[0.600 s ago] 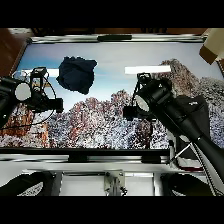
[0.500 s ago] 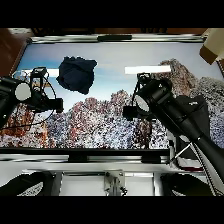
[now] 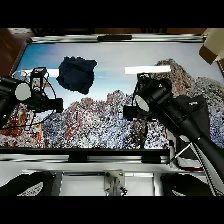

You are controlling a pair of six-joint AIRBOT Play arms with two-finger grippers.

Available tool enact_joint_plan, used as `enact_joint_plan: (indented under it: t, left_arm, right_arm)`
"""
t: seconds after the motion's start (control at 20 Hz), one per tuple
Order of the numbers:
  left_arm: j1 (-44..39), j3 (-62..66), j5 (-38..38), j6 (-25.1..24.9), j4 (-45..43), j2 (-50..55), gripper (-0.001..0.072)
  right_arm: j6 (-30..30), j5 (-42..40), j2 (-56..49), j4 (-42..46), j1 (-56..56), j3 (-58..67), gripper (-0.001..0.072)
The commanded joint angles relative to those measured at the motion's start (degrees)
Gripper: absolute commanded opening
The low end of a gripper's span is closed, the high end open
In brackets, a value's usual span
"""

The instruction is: Fold the shirts.

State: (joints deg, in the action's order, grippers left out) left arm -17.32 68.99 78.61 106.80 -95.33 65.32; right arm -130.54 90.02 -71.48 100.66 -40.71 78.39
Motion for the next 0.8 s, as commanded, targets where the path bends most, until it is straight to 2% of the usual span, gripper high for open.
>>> enact_joint_plan:
  t: [0.0, 0.1, 0.25, 0.35, 0.5, 0.65, 0.75]
  left_arm:
    - [0.0, 0.0, 0.0, 0.0, 0.0, 0.0, 0.072]
    - [0.0, 0.0, 0.0, 0.0, 0.0, 0.0, 0.072]
    - [-0.2, 0.0, -0.1, 1.3, 0.0, 0.0, 0.072]
    - [-0.2, 0.0, -1.5, 3.4, 0.0, 0.1, 0.072]
    - [-0.1, 0.0, -10.5, 3.4, 0.0, 0.2, 0.072]
    - [0.2, 0.0, -23.5, 3.5, -0.1, 1.4, 0.072]
    - [0.9, 0.0, -32.1, 5.6, 0.0, 3.7, 0.0705]
  right_arm:
    - [0.3, -0.6, 0.0, 0.7, -0.1, 0.0, 0.0611]
    - [3.5, -1.0, 0.0, 4.2, -0.1, 0.0, 0.0611]
    - [14.0, 0.1, 0.0, 8.7, -0.1, 0.0, 0.061]
    - [15.2, 0.1, 0.0, 12.1, -0.1, 0.0, 0.0611]
    - [15.4, -0.7, 0.0, 16.3, -0.1, 0.0, 0.0611]
    - [16.2, -4.4, 0.0, 17.3, -0.1, 0.0, 0.061]
    - [16.2, -7.7, 0.0, 17.3, -0.1, 0.0, 0.0611]
